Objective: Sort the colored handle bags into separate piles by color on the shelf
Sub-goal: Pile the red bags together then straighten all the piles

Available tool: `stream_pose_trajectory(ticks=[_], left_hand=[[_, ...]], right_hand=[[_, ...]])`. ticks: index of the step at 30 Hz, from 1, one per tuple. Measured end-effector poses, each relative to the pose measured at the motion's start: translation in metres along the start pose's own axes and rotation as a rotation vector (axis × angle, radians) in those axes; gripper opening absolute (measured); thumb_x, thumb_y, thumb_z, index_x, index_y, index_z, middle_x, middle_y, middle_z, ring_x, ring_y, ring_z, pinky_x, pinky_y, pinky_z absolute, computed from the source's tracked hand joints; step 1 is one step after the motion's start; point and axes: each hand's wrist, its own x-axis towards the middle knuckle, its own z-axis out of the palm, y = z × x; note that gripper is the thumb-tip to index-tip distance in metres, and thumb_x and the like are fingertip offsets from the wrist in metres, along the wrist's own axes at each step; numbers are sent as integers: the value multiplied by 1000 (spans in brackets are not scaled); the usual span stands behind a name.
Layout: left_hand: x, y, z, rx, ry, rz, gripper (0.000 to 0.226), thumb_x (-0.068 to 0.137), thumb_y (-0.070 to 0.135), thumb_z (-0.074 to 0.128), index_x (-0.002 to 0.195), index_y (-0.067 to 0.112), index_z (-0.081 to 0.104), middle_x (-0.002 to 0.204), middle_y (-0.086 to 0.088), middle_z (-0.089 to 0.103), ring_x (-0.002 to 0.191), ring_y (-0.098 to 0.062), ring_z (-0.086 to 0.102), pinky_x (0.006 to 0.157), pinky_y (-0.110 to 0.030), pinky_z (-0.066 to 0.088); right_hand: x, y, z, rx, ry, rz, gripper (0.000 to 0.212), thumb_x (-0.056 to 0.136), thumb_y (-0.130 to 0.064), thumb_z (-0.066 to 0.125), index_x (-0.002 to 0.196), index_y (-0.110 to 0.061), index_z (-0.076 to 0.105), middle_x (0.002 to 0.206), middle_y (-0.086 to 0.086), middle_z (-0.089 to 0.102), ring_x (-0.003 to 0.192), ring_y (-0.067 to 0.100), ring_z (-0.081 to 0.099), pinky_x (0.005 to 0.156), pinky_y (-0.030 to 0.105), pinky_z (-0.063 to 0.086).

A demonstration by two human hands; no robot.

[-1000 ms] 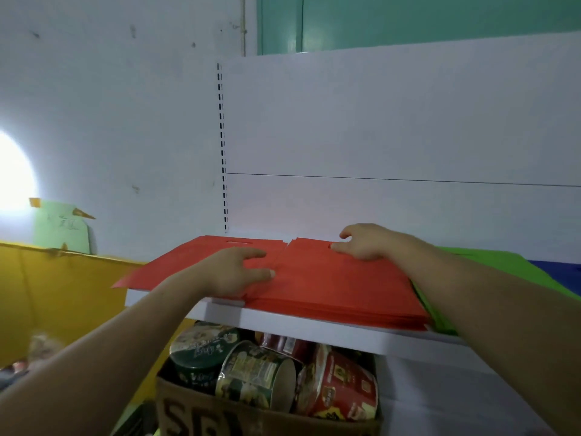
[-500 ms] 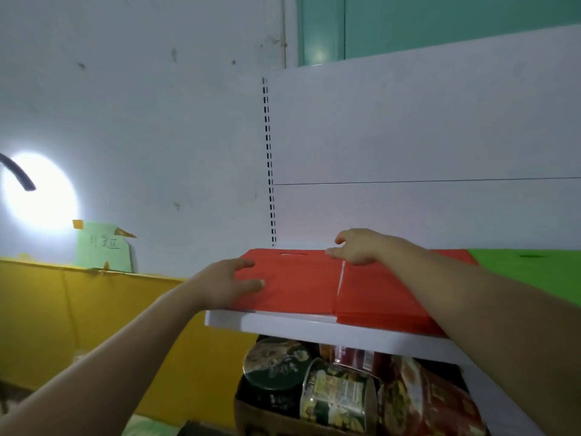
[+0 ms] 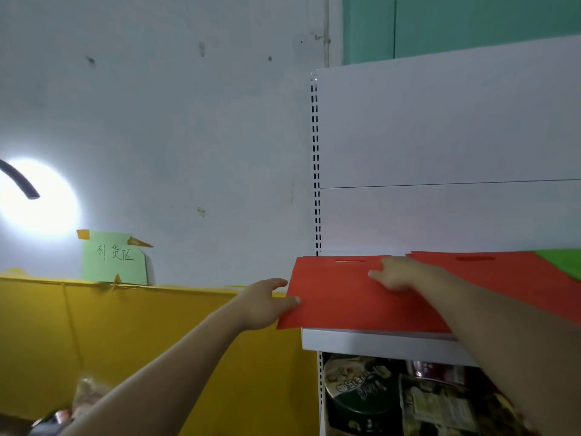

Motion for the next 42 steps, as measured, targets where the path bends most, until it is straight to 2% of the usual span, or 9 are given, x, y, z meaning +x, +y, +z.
stream_pose_trajectory(ticks=[3,9,14,20,24,30,34,38,42], left_hand=[[4,4,3,-65,-29,30,60,90,48,56,141,23,39,139,3,47,108,-10,51,85,-22,41],[7,9,14,-16,-59,35,67,90,45,56,145,14,34,147,-1,39,131,-16,42,97,-19,31],[8,12,17,-2,-95,12,66,91,44,56,145,13,35,148,-2,39,131,-17,41,97,-21,30],[10,14,16,-9,-90,-6,70,89,46,59,146,15,32,148,-3,38,128,-18,44,98,-25,34],[8,16,15,-97,-76,-11,74,86,39,64,147,16,29,144,-1,42,104,-10,47,83,-21,37],[10,12,14,-238,38,32,77,82,17,72,147,16,29,139,-4,43,102,-10,48,82,-23,44],[12,8,11,-381,193,101,65,84,-5,59,140,21,39,121,-8,56,80,-15,62,61,-23,52],[17,1,2,-401,327,191,67,79,-10,51,135,26,46,127,-12,57,102,-30,61,80,-33,52],[15,-4,-6,-406,384,260,67,78,-11,49,133,28,49,130,-3,55,107,-30,59,79,-30,49]], right_hand=[[0,0,2,1,-12,24,63,97,-51,39,141,-6,38,147,14,39,132,28,41,106,33,35],[1,0,5,12,-32,42,61,100,-49,30,145,-8,33,151,12,33,138,29,32,110,39,27],[8,1,8,4,-26,43,58,98,-49,39,136,-5,45,141,14,46,126,29,47,101,34,37],[6,-3,8,-16,172,-3,43,90,-41,55,122,-13,55,126,8,58,112,26,56,85,31,44],[2,-6,5,20,343,-78,37,95,-34,50,127,-18,53,126,9,57,114,29,55,91,34,44],[-4,-5,-1,233,427,-70,39,100,-39,36,135,-21,37,117,17,52,105,39,54,86,40,42],[-11,-5,-10,582,437,-7,62,91,-42,57,143,-23,30,131,16,42,116,34,50,96,38,39],[-13,-4,-17,956,479,55,81,79,-35,74,145,-22,29,140,12,36,123,29,47,100,36,40],[-16,-4,-21,1236,521,71,70,78,-10,72,137,-27,39,119,10,60,86,23,65,82,39,55]])
